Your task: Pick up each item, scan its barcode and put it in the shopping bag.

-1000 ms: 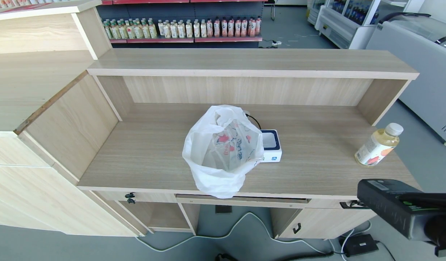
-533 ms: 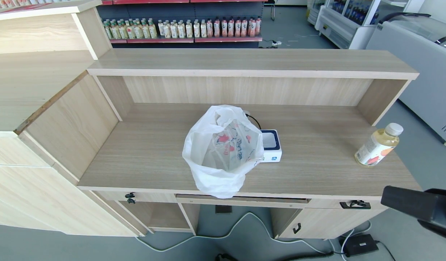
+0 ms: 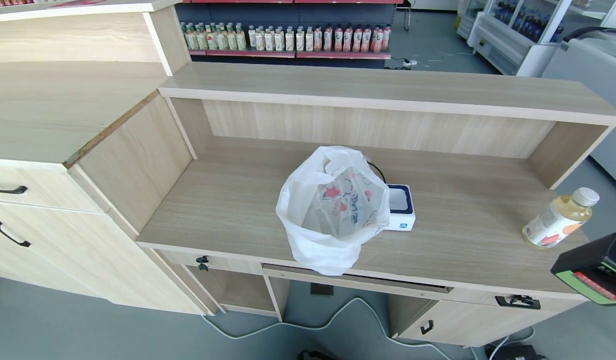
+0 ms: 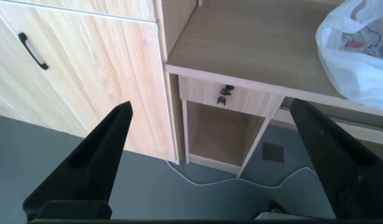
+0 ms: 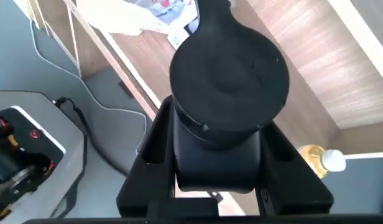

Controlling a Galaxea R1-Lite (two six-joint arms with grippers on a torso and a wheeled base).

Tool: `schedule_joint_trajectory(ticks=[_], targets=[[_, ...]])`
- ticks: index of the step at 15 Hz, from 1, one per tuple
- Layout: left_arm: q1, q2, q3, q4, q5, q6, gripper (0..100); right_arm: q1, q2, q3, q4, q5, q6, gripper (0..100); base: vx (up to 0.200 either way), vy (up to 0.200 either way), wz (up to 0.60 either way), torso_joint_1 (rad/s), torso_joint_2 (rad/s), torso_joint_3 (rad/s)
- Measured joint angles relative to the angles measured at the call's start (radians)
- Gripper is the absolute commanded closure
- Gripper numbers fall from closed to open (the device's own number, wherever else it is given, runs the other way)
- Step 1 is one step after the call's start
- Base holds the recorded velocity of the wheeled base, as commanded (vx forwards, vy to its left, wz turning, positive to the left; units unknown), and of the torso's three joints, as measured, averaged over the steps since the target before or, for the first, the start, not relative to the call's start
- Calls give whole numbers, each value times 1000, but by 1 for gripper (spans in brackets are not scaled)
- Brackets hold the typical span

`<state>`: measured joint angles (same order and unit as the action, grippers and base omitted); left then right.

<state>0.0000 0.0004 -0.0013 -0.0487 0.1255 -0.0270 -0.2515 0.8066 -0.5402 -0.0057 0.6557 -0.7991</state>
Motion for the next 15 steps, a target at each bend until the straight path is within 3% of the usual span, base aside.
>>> schedule_joint_trajectory(ticks=[4,6,10,15], targets=[[0,0,0,0,0,0,0,-2,80,-40,-128,-44,445,100,0,0,0,0,0,0],[0,0,0,0,0,0,0,-30,172,-55,-297,-59,696,100,0,0,0,0,0,0],[0,0,0,0,0,0,0,-71,437,-82,-566,-216,1071,100,0,0,0,0,0,0],[0,0,0,0,0,0,0,13,732,-142,-773,-242,1222,100,0,0,0,0,0,0]])
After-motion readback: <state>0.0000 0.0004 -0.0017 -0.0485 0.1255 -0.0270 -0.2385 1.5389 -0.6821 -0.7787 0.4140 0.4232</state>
